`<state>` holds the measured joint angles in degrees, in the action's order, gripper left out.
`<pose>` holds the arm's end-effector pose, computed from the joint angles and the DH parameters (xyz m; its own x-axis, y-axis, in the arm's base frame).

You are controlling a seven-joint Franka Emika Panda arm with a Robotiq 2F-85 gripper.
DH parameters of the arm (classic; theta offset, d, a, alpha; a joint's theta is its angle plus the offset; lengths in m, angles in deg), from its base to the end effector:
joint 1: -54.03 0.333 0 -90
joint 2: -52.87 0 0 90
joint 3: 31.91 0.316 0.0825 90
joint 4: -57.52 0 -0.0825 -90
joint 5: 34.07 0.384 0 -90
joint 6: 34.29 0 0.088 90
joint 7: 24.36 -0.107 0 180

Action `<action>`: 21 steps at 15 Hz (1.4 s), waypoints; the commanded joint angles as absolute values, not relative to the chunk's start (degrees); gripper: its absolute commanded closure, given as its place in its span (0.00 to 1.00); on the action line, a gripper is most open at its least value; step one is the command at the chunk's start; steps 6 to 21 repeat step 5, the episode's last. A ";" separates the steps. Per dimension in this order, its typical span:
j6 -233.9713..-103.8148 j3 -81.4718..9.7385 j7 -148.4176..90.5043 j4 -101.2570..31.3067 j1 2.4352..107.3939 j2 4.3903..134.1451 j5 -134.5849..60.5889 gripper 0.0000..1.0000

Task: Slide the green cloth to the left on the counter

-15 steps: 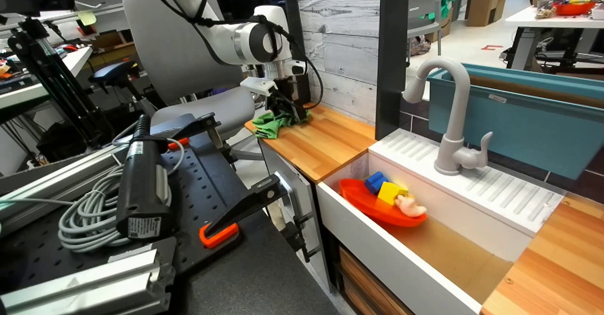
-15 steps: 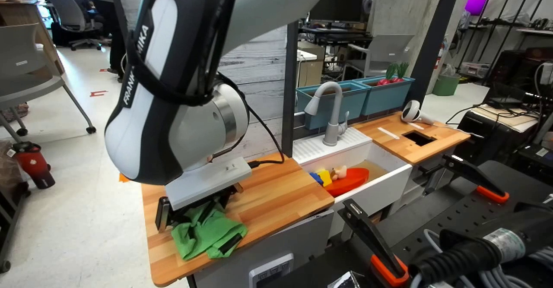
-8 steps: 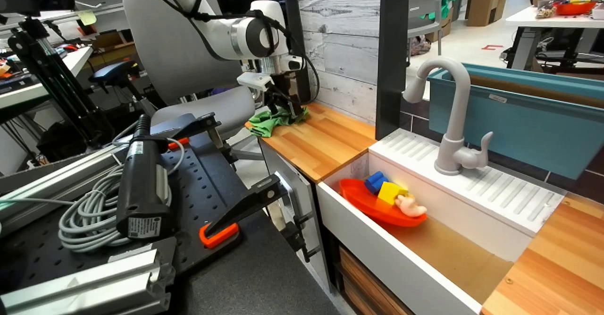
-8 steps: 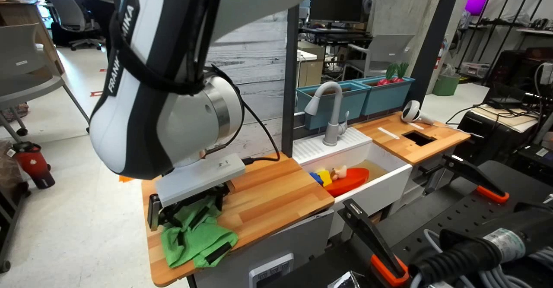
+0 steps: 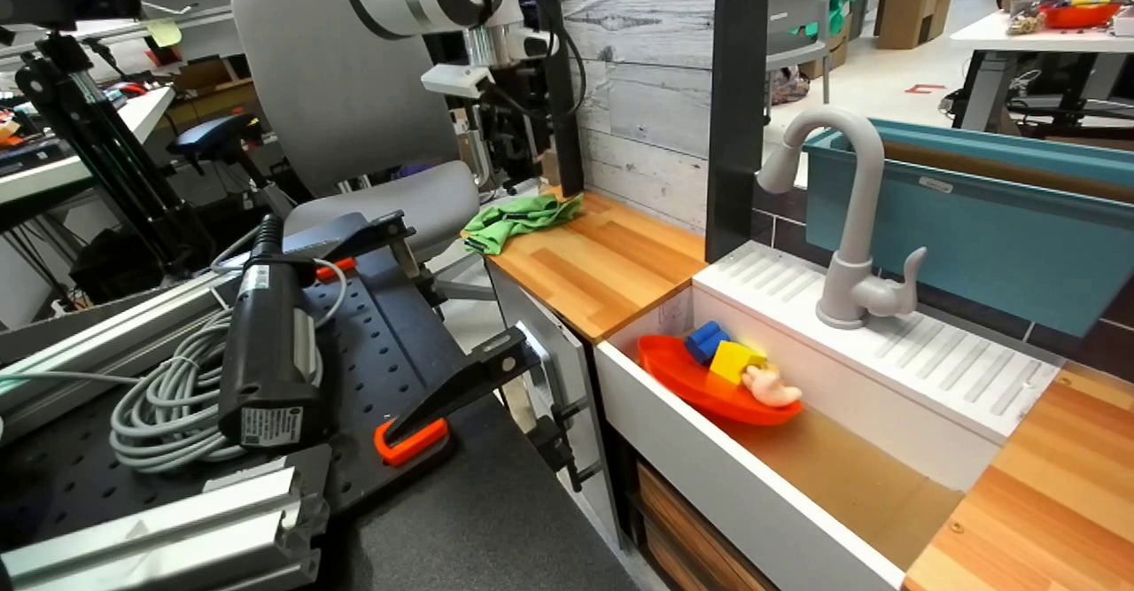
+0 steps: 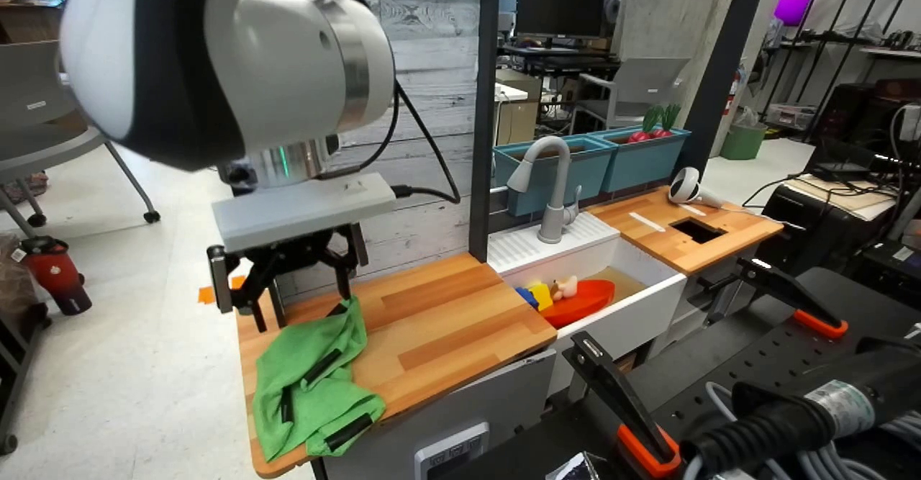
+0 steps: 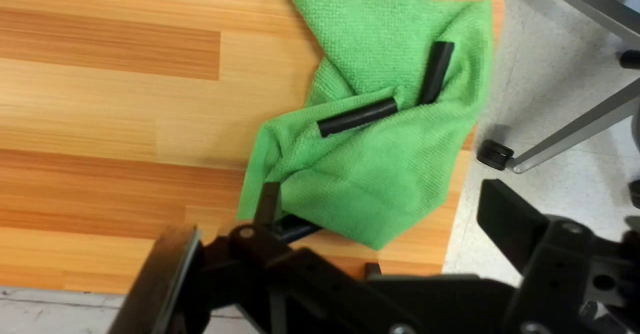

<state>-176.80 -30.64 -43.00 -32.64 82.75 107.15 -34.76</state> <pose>0.5894 0.3383 0.0763 0.9797 0.1974 -0.0352 0.1975 -0.9803 0.0003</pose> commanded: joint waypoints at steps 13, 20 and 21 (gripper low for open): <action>-175.16 -28.15 -43.07 -40.84 79.61 97.88 -35.59 0.00; -175.16 -28.15 -43.07 -40.84 79.61 97.88 -35.59 0.00; -175.16 -28.15 -43.07 -40.84 79.61 97.88 -35.59 0.00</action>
